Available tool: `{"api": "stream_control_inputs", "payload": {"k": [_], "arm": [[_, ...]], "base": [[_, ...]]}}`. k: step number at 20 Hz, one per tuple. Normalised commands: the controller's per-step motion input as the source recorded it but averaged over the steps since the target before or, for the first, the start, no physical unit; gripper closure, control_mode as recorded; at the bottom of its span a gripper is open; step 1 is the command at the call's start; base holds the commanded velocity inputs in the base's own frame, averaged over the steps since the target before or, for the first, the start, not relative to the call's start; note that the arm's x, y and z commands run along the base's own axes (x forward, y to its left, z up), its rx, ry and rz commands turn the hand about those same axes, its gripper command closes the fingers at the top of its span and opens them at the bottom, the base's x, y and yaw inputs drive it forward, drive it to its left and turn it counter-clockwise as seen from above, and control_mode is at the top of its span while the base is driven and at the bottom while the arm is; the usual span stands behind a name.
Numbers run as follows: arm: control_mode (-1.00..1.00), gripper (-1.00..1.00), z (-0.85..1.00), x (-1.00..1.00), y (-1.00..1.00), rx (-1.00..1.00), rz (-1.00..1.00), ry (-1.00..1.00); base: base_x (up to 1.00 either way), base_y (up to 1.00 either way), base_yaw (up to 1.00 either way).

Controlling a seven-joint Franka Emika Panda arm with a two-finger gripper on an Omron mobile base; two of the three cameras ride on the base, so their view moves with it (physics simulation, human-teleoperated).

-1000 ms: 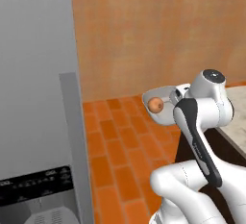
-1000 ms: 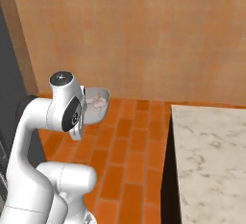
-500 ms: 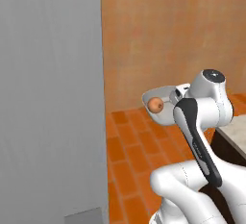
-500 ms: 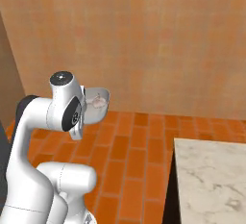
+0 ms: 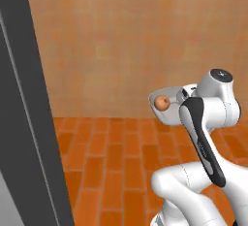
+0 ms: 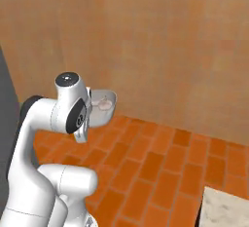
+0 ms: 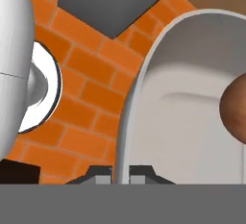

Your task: Take the meat container that has the fish and place it on the second highest rack of the freezer. Then take the vegetable container that has the garlic and onion and place it on the highest rack of the freezer.

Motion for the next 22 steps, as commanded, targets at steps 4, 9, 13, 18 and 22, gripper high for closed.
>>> {"api": "stream_control_inputs", "payload": {"k": [4, 9, 13, 18, 22], "arm": [[1.00, 1.00, 0.00, 0.00, 0.00, 0.00, 0.00, 0.00], [1.00, 1.00, 0.00, 0.00, 0.00, 0.00, 0.00, 0.00], [1.00, 1.00, 0.00, 0.00, 0.00, 0.00, 0.00, 0.00], [1.00, 1.00, 0.00, 0.00, 0.00, 0.00, 0.00, 0.00], [1.00, 1.00, 0.00, 0.00, 0.00, 0.00, 0.00, 0.00]], "base": [[0.00, -0.29, 0.95], [0.00, -0.34, 0.93], [0.00, -0.59, 0.82], [0.01, -0.58, 0.80], [0.03, -0.40, 0.78]]}}
